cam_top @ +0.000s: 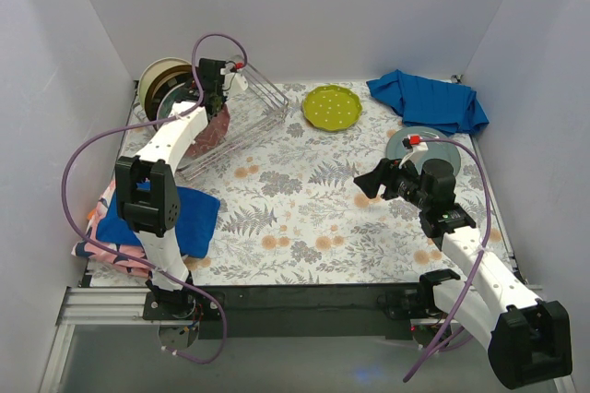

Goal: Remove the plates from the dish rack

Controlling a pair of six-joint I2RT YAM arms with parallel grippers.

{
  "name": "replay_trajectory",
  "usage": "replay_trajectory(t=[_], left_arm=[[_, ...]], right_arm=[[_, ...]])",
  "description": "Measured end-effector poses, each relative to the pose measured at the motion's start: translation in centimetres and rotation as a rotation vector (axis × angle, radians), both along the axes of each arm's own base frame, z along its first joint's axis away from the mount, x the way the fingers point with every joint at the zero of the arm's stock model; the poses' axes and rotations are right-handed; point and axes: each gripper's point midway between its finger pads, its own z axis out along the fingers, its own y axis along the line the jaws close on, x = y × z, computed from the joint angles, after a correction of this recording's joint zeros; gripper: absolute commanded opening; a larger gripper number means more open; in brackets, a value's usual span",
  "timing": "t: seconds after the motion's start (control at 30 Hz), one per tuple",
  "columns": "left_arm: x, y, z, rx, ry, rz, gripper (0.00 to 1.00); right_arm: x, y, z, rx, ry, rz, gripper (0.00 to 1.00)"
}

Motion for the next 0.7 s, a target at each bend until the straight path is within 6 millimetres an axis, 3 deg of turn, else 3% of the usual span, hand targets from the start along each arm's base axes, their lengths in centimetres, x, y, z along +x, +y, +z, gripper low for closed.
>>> replay_trajectory(t=[0.7], left_arm=[[0.8,-1.1,1.1,0.026,-0.063,-0.012,0.00]], right_arm=[[0.0,-0.1,0.0,-0.001,0.000,-0.003,0.77]])
